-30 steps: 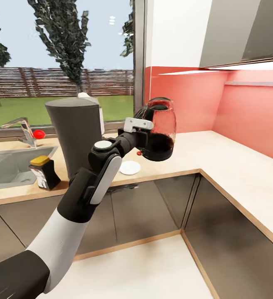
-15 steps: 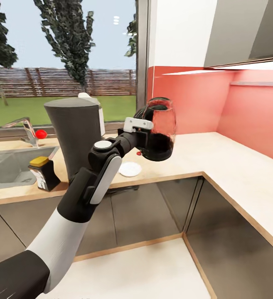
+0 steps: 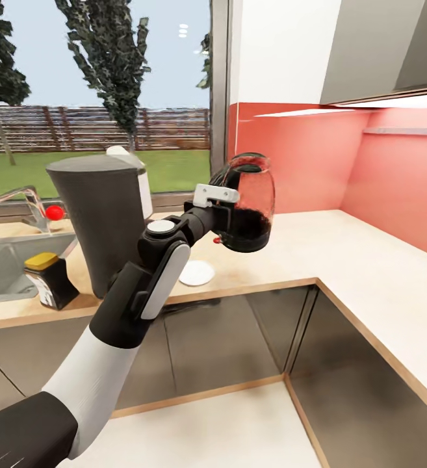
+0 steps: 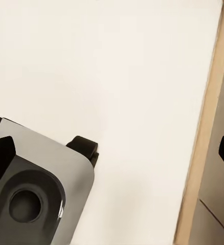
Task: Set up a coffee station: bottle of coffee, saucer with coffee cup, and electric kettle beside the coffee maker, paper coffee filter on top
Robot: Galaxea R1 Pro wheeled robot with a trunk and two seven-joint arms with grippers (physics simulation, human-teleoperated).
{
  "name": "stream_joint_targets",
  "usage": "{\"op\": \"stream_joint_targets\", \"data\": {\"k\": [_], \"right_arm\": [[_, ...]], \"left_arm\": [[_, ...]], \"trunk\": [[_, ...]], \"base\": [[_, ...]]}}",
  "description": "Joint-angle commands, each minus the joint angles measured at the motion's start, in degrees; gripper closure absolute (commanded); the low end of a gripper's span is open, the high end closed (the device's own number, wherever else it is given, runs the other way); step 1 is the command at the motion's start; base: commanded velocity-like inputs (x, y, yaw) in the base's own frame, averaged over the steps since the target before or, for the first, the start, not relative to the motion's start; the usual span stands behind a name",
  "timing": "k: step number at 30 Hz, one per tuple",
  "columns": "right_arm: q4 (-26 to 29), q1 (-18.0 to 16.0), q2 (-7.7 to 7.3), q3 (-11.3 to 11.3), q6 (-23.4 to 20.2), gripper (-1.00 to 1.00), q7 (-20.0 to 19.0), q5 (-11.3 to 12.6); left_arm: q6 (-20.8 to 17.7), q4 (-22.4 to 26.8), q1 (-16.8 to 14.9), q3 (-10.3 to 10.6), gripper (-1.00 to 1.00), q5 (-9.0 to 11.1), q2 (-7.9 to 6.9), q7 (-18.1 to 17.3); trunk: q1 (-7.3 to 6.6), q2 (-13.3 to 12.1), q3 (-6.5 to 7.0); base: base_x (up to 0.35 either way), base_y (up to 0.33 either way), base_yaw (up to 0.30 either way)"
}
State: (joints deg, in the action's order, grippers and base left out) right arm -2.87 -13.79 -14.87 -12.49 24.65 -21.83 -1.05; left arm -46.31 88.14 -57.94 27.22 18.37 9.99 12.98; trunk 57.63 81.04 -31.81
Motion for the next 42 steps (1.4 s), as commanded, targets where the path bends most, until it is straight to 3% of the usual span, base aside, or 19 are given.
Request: {"op": "stream_joint_targets", "data": {"k": [1, 12, 23, 40, 42], "right_arm": [[-0.21, -0.09, 0.00, -0.07, 0.40, -1.00, -0.09, -0.09], [-0.21, -0.09, 0.26, -0.07, 0.40, -1.00, -0.07, -0.09], [-0.21, -0.09, 0.36, -0.07, 0.37, -1.00, -0.05, -0.09], [-0.21, -0.09, 0.37, -0.07, 0.33, -1.00, -0.13, -0.09], [-0.19, -0.09, 0.37, -0.07, 0.35, -1.00, -0.11, -0.09]], "left_arm": [[-0.18, 0.04, -0.07, 0.04, 1.00, 0.44, 0.01, 0.55], [-0.12, 0.05, -0.07, -0.08, 1.00, 0.44, 0.01, 0.55], [-0.10, 0.09, -0.07, -0.09, 1.00, 0.44, 0.01, 0.55], [-0.10, 0.02, -0.07, -0.14, 1.00, 0.41, 0.01, 0.63], [-0.10, -0.12, -0.07, -0.17, 1.00, 0.42, 0.01, 4.24]], "trunk": [[0.00, 0.04, -0.06], [0.00, 0.04, -0.06], [0.00, 0.04, -0.06], [0.00, 0.04, -0.06], [0.00, 0.04, -0.06]], "base": [[0.064, -0.112, 0.001], [0.086, -0.123, 0.009], [0.004, -0.005, 0.187], [0.058, -0.049, 0.010], [0.000, 0.000, 0.000]]}}
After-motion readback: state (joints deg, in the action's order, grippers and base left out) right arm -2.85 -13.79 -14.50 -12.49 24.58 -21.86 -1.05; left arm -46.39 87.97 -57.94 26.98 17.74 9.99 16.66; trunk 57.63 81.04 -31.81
